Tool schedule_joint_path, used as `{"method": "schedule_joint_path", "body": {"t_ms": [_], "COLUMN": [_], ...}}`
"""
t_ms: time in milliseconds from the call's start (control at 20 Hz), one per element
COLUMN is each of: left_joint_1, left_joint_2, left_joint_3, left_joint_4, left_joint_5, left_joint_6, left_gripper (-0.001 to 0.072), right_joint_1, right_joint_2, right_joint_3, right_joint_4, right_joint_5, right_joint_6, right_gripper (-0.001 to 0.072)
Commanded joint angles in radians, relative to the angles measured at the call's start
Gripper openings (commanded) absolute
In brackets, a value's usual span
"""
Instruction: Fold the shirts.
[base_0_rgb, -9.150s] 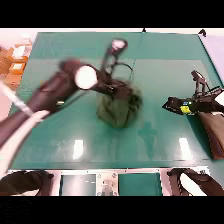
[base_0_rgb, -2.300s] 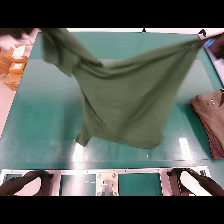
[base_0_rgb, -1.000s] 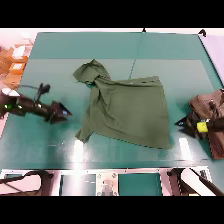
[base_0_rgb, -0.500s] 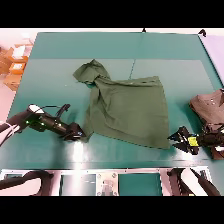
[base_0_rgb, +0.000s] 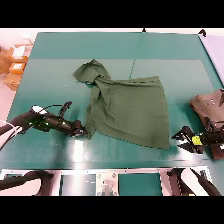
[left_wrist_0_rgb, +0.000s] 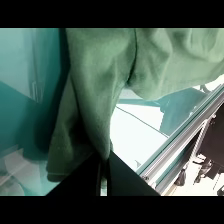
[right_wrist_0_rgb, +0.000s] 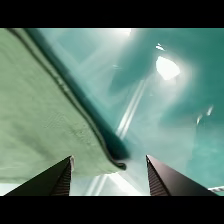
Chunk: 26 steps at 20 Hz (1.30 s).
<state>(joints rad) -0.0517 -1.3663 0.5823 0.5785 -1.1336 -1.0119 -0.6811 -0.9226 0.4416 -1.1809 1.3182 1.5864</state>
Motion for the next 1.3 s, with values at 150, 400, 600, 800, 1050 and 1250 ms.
{"method": "schedule_joint_path", "body": {"t_ms": [150, 400, 600, 800, 1050, 1250], "left_joint_1": [-0.002, -0.002, -0.002, -0.002, -0.002, -0.002], "left_joint_2": [0.001, 0.003, 0.121, 0.307, 0.327, 0.348], "left_joint_3": [0.001, 0.094, 0.356, 0.869, 1.601, 1.744], "left_joint_4": [-0.011, -0.011, -0.003, 0.187, 0.391, 0.404], "left_joint_5": [0.015, -0.031, -0.146, -0.161, -0.174, -0.104], "left_joint_6": [0.018, 0.015, -0.085, -0.251, -0.326, -0.316], "left_gripper": [0.0024, 0.0023, 0.0023, 0.0023, 0.0023, 0.0023], "right_joint_1": [0.028, 0.095, 0.095, 0.093, 0.088, 0.079], "right_joint_2": [-0.116, -0.192, -0.138, -0.026, 0.0, 0.005], "right_joint_3": [-0.065, -0.072, 0.149, 0.638, 1.265, 1.523], "right_joint_4": [0.177, 0.311, 0.661, 0.93, 0.945, 0.933], "right_joint_5": [-0.062, -0.059, 0.048, 0.052, -0.104, -0.22], "right_joint_6": [-0.133, -0.227, -0.331, -0.315, -0.277, -0.255], "right_gripper": [0.0499, 0.0012, 0.0011, 0.0012, 0.0011, 0.0011]}}
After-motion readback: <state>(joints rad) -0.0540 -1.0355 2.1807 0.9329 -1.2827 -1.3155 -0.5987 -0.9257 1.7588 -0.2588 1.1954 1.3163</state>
